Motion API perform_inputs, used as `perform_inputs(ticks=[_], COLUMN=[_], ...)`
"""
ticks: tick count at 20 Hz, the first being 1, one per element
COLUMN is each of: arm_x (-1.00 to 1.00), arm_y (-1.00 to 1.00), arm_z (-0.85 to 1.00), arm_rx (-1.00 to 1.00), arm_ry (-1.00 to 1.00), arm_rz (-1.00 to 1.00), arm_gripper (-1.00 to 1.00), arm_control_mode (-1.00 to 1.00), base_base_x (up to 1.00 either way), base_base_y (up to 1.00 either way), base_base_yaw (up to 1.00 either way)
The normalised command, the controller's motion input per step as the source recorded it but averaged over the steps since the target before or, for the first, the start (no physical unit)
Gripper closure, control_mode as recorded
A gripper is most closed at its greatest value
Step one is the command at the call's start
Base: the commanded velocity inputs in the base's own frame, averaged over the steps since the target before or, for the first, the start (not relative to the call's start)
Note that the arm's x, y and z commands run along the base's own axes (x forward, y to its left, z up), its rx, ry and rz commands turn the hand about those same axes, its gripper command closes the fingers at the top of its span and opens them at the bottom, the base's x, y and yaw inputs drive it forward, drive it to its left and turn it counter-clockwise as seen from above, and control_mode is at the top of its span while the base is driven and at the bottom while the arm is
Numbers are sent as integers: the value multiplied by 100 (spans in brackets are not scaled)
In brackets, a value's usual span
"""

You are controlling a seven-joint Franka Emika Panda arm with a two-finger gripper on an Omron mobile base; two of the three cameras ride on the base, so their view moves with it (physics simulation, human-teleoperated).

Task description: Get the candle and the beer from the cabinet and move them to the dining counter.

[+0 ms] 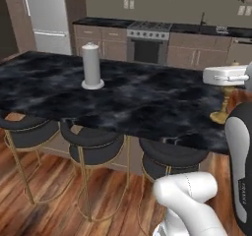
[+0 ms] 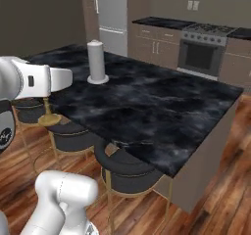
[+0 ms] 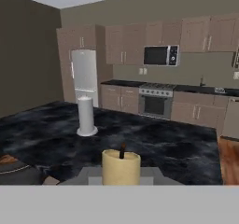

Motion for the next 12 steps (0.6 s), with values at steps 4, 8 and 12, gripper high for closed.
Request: perform_inputs(ticks=[4, 8, 12], arm_x=[0, 0, 0], arm_y=[0, 0, 0], arm_z=[0, 0, 0], arm_rx=[0, 0, 0], arm_ry=[0, 0, 0], arm_rz=[0, 0, 0], arm_gripper=[100, 100, 100], arm_control_mode=[100, 100, 100], base_base_x=[4, 18, 30], base_base_y=[99, 91, 81], base_base_yaw=[-47, -44, -40])
